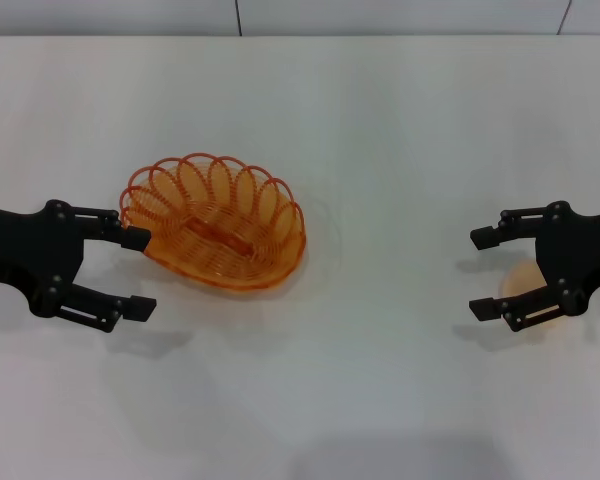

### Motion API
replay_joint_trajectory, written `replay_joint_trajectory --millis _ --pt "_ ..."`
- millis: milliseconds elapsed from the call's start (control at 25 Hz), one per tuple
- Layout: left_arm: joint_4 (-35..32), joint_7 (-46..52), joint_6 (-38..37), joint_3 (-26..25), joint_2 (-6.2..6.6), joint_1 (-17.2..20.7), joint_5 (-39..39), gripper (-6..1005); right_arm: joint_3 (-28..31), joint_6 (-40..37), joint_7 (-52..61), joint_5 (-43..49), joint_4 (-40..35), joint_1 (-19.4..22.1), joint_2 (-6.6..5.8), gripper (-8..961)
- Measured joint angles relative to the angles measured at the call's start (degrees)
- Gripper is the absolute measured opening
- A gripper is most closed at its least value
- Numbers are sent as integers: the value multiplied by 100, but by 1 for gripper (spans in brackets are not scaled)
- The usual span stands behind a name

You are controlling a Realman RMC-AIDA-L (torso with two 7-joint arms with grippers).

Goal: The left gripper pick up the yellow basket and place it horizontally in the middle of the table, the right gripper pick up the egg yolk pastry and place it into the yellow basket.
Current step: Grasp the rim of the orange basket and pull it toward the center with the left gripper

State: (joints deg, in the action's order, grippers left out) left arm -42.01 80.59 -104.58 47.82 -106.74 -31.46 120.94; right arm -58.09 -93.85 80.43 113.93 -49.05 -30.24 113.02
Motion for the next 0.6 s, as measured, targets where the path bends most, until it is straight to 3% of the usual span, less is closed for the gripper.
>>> replay_joint_trajectory --millis 600 --pt "-130 45 -1 18 -19 11 1 873 0 17 -27 -4 0 18 17 870"
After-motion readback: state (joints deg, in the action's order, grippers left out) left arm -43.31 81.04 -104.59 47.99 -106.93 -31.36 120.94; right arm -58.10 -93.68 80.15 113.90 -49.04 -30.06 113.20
